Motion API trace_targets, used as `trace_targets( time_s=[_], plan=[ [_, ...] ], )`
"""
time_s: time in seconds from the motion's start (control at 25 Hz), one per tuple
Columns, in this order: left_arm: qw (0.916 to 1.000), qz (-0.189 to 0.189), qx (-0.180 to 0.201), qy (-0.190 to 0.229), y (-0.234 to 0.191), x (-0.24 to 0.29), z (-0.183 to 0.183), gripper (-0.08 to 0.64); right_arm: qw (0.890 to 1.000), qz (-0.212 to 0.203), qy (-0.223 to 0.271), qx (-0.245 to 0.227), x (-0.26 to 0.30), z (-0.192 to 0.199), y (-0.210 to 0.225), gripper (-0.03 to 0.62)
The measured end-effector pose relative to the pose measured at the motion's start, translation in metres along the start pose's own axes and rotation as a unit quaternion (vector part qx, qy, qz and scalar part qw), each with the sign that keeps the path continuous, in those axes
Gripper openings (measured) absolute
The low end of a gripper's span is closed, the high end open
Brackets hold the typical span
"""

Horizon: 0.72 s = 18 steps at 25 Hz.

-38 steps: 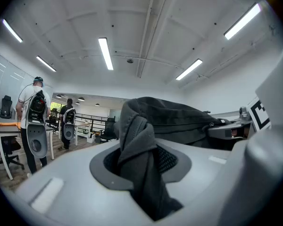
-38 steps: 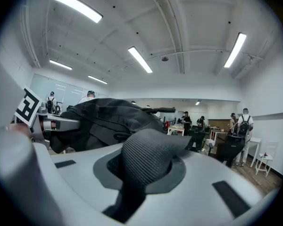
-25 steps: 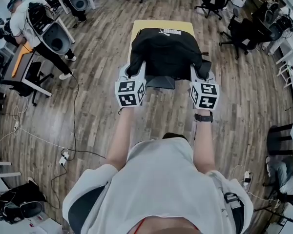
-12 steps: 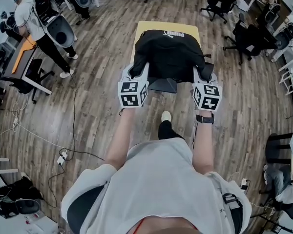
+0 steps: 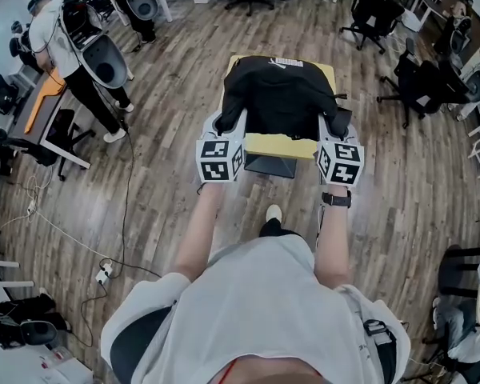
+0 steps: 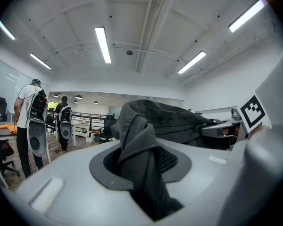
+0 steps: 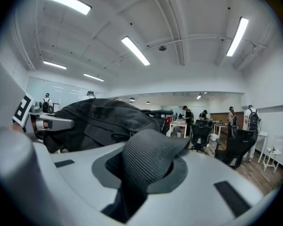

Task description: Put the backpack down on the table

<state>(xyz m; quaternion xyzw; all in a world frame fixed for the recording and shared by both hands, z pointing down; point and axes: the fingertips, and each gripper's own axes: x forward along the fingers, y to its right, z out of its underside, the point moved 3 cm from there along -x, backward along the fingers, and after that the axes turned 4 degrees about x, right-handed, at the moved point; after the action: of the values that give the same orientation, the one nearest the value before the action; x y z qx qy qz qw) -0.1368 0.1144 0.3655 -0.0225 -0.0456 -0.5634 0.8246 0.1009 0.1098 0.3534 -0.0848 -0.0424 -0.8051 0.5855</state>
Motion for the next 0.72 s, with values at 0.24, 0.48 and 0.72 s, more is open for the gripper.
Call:
trace_targets(
  time_s=[0.24,0.48,0.72],
  plan=[
    [0.9999,-0.015,-0.004,-0.004,-0.017,0.077,-0.016,0.121,1.000,-0.013,-0.003,0.009,0.075,-0.017,0.038,0.077],
    [0.9995,-0.024,-0.017,-0.004,-0.027,0.142,-0.020,0.123,1.000,-0.024,-0.003,0.009,0.130,-0.024,0.072,0.077],
    [0.9993,-0.026,-0.026,-0.004,-0.019,0.194,-0.013,0.124,1.000,-0.021,-0.008,0.007,0.166,-0.019,0.109,0.077]
  ],
)
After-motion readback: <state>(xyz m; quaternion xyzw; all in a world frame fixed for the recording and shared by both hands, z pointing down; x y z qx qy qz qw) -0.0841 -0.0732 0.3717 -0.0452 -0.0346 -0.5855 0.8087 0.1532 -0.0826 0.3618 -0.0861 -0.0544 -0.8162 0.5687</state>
